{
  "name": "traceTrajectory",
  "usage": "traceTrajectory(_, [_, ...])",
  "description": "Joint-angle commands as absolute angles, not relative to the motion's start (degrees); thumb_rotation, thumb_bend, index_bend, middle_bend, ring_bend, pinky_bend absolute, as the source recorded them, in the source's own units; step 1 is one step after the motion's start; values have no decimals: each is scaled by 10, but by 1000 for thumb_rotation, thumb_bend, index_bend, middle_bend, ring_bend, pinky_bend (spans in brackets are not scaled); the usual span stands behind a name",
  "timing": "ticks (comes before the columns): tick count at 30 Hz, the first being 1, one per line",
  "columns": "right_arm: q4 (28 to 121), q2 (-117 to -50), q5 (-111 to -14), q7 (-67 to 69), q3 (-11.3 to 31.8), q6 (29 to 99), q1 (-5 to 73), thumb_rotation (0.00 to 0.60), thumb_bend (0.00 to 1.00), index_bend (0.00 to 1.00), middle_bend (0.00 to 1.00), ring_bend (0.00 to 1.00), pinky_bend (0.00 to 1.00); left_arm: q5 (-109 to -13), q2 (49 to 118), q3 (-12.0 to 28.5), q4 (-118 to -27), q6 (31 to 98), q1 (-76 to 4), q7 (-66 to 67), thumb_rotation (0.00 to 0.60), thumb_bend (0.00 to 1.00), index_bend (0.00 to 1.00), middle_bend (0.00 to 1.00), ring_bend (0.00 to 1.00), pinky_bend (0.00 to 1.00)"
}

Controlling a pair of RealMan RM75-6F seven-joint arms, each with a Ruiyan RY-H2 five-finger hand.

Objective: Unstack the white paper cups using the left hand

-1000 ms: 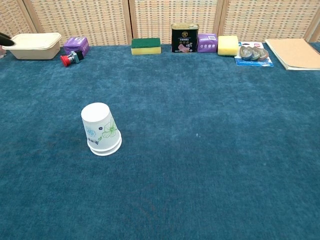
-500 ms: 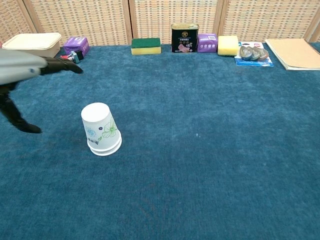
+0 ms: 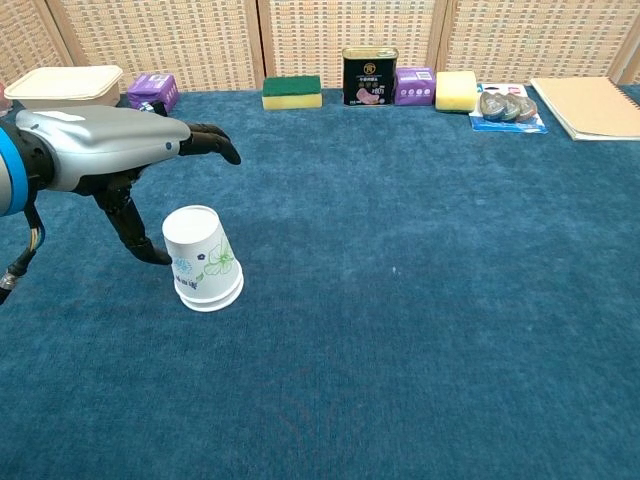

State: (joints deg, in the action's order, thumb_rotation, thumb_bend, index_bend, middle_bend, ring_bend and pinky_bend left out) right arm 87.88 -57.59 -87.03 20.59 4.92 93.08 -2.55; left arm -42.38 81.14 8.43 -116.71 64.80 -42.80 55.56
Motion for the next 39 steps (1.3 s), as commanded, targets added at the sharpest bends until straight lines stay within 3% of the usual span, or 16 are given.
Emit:
traceTrajectory(1, [879,-575,-871,208,49,931,-26,600,157,158,21,0,0,-411,813,78,-1169,654,-437,556,600,161,128,0,0,87])
traceTrajectory(7, [878,-576,-871,211,49,932,-26,600,157,153,20,0,0,-398,813,70,-1170,664,-451,552,600,168,225,0,0,87])
traceTrajectory(39, [876,-573,-874,221,49,932,-26,600,157,146,21,0,0,-384,826,46,-1162,702,-487,532,600,245,376,0,0,87])
